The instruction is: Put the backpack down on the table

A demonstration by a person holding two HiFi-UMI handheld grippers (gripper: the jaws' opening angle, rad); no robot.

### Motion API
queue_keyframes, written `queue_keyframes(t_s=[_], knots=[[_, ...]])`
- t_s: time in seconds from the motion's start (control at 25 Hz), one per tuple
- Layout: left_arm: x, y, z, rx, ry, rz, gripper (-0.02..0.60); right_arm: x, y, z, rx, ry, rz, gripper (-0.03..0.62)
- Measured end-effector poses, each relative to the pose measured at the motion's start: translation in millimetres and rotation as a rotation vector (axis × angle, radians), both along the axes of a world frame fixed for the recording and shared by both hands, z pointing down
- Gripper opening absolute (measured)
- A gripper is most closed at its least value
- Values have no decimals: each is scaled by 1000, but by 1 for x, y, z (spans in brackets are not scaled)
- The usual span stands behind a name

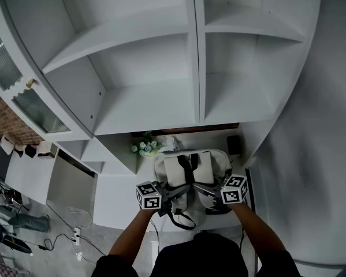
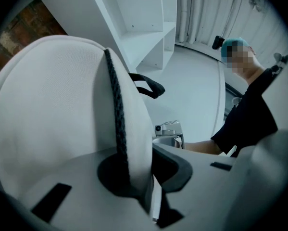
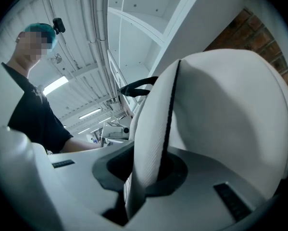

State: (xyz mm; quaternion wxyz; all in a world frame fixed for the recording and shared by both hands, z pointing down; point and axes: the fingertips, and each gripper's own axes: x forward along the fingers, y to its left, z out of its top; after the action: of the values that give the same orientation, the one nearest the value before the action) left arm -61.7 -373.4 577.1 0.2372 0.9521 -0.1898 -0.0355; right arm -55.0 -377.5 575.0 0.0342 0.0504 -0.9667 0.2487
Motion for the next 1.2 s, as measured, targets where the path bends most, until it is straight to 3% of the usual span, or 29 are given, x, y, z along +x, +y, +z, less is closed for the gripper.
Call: queue_keyframes(t_s=[0.64, 0.92, 1.2], knots=[[2, -35, 24, -41, -22, -85, 60, 2, -33, 25, -53, 4, -47, 58], [-1, -47, 23, -43, -16, -136, 62, 10, -49, 25, -165, -43, 11, 112], [-10, -52, 21, -69, 51, -190, 99, 22, -60, 40, -120, 47, 70, 137]])
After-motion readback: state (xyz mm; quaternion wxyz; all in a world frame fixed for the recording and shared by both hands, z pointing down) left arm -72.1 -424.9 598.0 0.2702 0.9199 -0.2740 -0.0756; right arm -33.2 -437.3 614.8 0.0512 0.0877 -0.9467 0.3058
